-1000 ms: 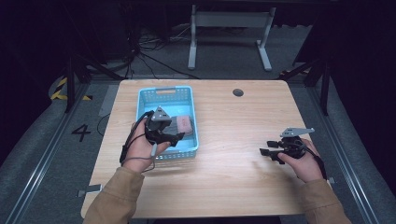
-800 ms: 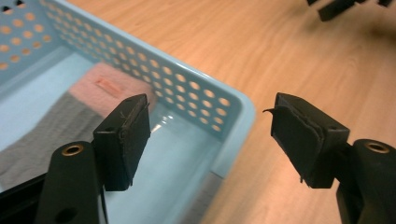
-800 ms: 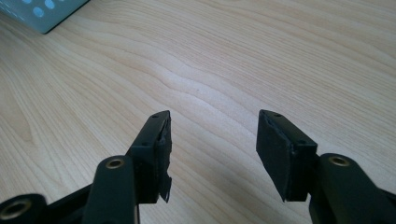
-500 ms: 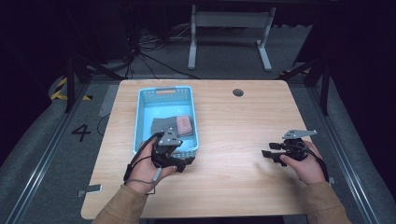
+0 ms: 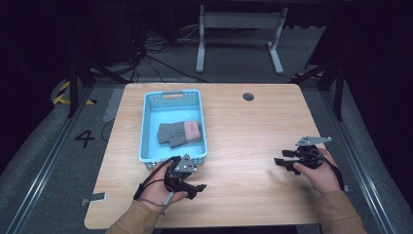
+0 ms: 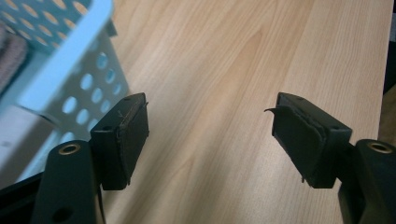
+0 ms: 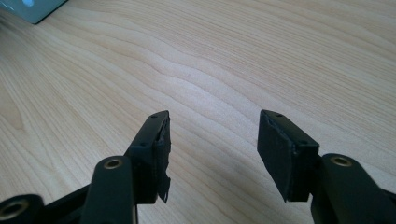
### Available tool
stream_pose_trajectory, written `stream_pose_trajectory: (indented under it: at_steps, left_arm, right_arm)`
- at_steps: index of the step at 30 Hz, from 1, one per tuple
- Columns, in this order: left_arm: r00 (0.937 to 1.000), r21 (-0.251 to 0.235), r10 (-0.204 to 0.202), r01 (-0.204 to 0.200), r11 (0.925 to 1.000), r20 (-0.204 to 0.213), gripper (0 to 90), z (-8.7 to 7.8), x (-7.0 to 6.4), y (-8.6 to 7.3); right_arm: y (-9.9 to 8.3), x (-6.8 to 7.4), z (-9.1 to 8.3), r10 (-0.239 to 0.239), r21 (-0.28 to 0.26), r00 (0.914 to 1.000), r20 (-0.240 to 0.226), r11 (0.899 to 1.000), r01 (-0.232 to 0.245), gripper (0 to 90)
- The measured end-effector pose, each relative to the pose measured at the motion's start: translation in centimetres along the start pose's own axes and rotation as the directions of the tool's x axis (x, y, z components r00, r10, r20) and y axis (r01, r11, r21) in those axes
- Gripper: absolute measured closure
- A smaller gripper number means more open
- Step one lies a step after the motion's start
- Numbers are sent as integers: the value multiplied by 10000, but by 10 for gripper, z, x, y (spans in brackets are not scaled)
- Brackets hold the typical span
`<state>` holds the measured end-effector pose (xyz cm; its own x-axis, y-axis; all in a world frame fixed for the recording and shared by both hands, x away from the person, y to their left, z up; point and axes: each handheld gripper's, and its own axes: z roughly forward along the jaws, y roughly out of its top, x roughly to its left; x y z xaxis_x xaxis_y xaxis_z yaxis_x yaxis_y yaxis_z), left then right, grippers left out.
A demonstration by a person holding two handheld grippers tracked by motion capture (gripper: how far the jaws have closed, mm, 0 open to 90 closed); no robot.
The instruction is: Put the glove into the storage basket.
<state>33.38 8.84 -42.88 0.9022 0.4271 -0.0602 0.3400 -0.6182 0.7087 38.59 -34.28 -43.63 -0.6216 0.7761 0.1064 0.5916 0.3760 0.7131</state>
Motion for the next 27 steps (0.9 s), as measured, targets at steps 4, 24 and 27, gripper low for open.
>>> stream_pose_trajectory:
  at_steps: [4,24,27]
  left_arm:
    - [10000,-2,45,-45,10000,-79,274,8,-3,-8]
    - [9976,-255,-606,598,9979,-324,308,29,1,-28]
    - [9969,-214,-676,668,9975,-408,308,28,3,-30]
  right_arm:
    - [0,0,1,-4,6,10000,-39,10000,4,450]
    - [-5,4,15,-508,61,9986,151,9987,507,450]
    - [-4,5,15,-512,-16,9984,245,9987,512,450]
